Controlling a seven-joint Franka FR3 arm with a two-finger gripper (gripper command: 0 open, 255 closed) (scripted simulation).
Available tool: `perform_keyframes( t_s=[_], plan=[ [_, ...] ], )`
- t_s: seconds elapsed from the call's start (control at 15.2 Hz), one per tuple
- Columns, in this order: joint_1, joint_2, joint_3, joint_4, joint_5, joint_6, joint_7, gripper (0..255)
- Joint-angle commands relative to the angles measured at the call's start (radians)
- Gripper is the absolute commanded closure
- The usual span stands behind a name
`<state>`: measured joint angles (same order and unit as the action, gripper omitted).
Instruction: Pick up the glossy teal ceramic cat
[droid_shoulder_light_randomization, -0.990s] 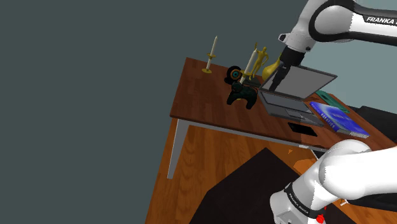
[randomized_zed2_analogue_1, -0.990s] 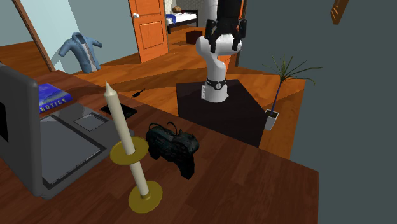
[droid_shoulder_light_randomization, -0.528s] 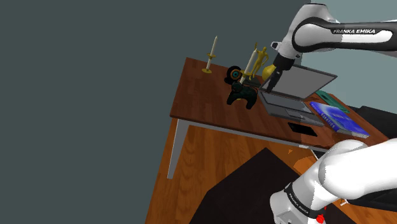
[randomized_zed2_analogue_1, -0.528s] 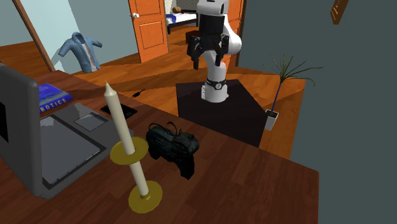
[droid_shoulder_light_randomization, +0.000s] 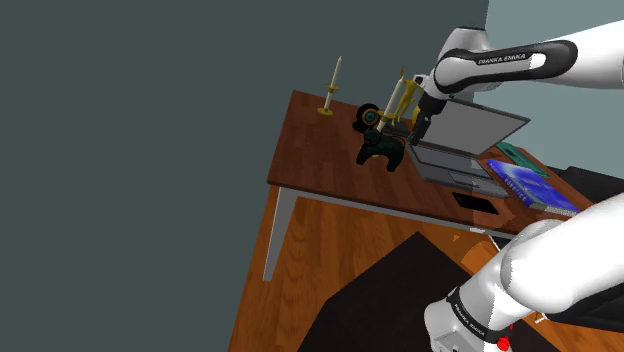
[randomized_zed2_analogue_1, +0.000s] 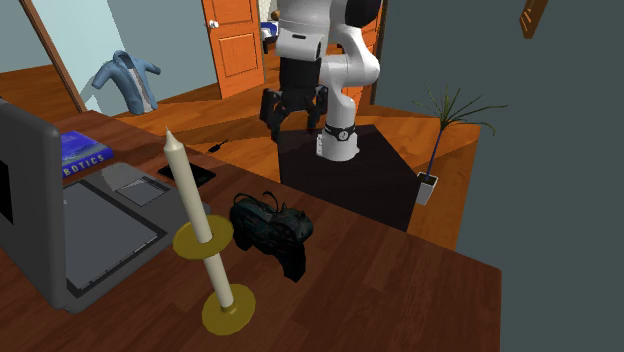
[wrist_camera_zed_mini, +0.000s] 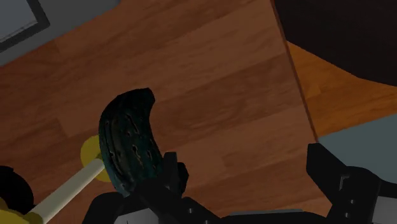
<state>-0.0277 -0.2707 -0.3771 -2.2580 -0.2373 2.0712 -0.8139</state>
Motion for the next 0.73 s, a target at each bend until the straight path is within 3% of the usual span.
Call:
perform_keyframes(
  t_s=[0.0, 0.66],
  plan=[
    [0.002, 0.07, -0.027, 0.037, 0.009, 0.045, -0.063, 0],
    [-0.039, 0.454, -0.084, 0.309, 0.161, 0.197, -0.387, 0]
  ],
)
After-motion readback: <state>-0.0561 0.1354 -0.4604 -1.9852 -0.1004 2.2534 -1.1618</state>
